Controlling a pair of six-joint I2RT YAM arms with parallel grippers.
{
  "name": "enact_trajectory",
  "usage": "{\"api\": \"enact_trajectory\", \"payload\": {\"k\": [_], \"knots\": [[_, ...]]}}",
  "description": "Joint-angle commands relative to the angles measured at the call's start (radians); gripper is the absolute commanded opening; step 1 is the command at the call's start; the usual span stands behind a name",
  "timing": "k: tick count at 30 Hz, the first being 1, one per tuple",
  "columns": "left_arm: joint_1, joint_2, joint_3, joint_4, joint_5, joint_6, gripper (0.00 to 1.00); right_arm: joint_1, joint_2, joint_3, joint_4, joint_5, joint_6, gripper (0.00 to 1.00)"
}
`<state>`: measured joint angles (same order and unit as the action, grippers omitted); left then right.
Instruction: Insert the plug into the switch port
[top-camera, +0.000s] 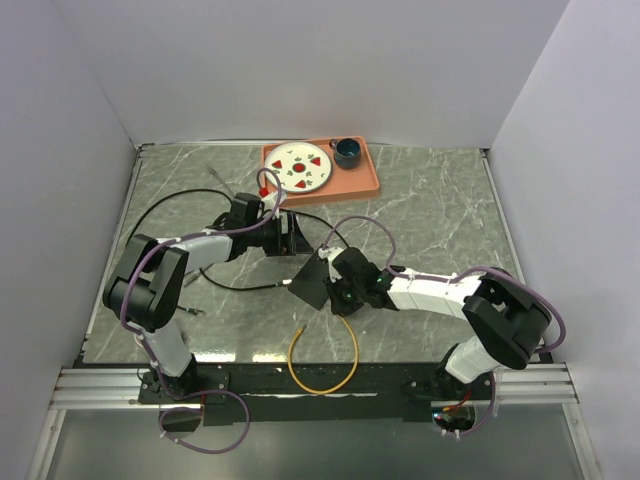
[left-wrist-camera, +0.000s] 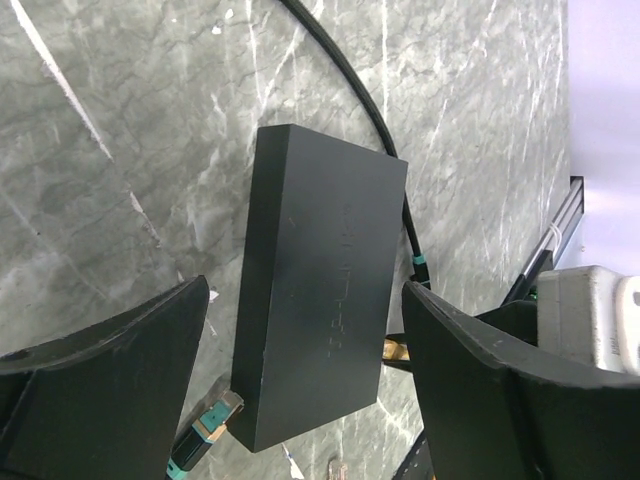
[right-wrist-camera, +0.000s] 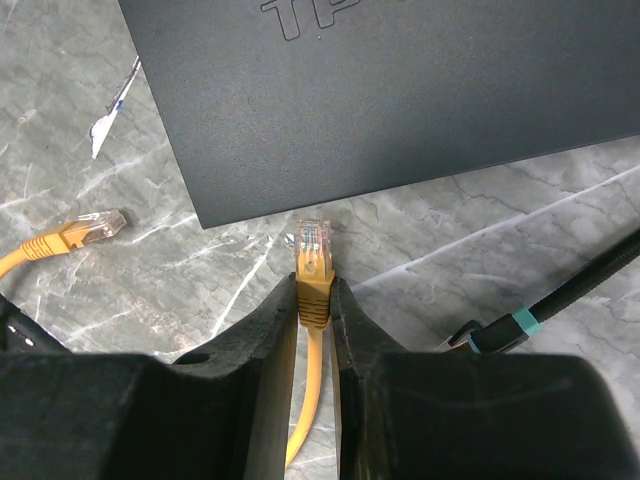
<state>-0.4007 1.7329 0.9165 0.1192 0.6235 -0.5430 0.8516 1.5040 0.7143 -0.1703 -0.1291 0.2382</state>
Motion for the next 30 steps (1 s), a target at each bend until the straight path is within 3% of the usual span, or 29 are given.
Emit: {"api": "enact_trajectory", "payload": {"k": [1, 19, 30], "knots": [[-0.006, 0.008, 0.007, 0.068, 0.038, -0.018, 0.82, 0.01, 0.013, 0.03, 0.043, -0.012, 0.001, 0.0], [-0.006, 0.008, -0.041, 0.066, 0.031, -0.02, 0.67, 0.046, 0.038, 0.073, 0.034, 0.032, 0.019, 0.0], [-0.006, 0.024, -0.048, 0.057, 0.048, 0.002, 0.66, 0.047, 0.045, 0.092, 0.015, 0.08, 0.009, 0.0]]}}
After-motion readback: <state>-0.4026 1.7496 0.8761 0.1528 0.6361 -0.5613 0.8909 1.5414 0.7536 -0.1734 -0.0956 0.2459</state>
